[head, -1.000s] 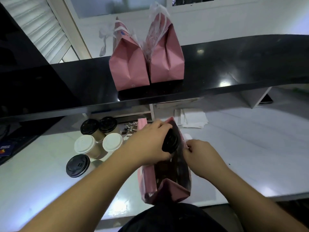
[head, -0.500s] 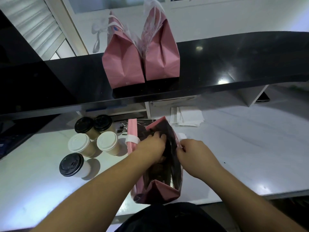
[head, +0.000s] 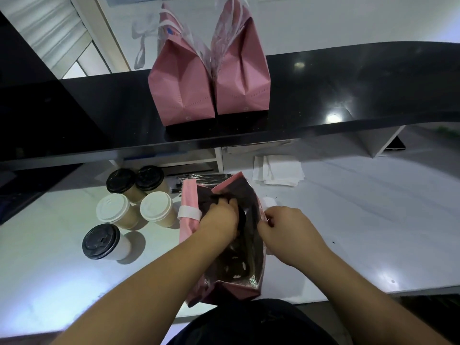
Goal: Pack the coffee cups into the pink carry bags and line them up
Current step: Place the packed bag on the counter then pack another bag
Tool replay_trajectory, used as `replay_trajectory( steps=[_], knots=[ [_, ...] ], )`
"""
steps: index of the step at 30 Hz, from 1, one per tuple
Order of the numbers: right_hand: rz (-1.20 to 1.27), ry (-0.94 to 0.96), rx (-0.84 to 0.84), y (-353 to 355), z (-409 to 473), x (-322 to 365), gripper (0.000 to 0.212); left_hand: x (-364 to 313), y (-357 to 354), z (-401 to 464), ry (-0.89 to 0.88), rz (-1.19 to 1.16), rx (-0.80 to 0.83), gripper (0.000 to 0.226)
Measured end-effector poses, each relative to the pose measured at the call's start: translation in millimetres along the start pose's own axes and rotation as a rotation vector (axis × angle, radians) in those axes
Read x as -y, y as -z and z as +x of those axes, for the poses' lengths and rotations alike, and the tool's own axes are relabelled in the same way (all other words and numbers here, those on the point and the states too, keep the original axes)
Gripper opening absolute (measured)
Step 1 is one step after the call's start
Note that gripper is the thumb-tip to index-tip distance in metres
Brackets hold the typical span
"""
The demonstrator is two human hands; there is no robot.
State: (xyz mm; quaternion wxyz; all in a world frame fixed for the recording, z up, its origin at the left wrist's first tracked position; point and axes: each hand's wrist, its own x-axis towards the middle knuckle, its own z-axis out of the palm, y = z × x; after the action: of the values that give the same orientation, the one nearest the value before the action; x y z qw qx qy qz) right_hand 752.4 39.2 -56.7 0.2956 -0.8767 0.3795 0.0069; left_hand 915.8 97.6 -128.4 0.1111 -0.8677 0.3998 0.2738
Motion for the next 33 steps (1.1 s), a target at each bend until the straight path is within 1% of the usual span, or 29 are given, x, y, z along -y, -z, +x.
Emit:
replay_trajectory(
  steps=[5,6,9,10,12,14,16,18,20,22,25,27,30,33],
  knots=[
    [0.023,0.006,0.007,-3,2,5,0.038,-2,11,-16,-0.029,-0.015,-0.022,0.071],
    [0.028,0.014,-0.006,-4,2,6,0.039,-3,17,-24,-0.049,-0.01,-0.031,0.063],
    [0.048,0.031,-0.029,-6,3,10,0.042,-4,45,-47,-0.159,-0.013,-0.08,0.023],
    [0.049,0.032,-0.028,-6,3,11,0.042,-2,53,-57,-0.211,-0.05,-0.127,0.018],
    [0.055,0.03,-0.018,-6,3,12,0.043,10,67,-76,-0.298,-0.172,-0.28,0.026],
    [0.049,0.028,-0.012,-7,2,13,0.043,32,73,-92,-0.31,-0.314,-0.478,0.029],
    [0.038,0.032,-0.02,-7,3,14,0.043,65,71,-98,-0.257,-0.409,-0.637,0.025],
    [0.055,0.036,-0.021,-7,4,14,0.043,105,59,-97,-0.16,-0.438,-0.695,0.026],
    [0.065,0.033,-0.009,-8,4,16,0.041,146,41,-92,-0.007,-0.401,-0.673,0.032],
    [0.054,0.028,-0.014,-10,4,17,0.04,182,19,-89,0.151,-0.371,-0.617,0.039],
    [0.041,0.025,-0.013,-13,4,20,0.038,221,-15,-90,0.402,-0.452,-0.545,0.054],
    [0.033,0.017,-0.003,-14,5,22,0.036,239,-33,-93,0.532,-0.47,-0.519,0.065],
    [0.018,0.023,-0.005,-14,4,24,0.035,259,-52,-92,0.616,-0.489,-0.466,0.072],
    [0.015,0.022,-0.011,-15,2,25,0.036,269,-62,-88,0.606,-0.549,-0.432,0.067]
  ],
)
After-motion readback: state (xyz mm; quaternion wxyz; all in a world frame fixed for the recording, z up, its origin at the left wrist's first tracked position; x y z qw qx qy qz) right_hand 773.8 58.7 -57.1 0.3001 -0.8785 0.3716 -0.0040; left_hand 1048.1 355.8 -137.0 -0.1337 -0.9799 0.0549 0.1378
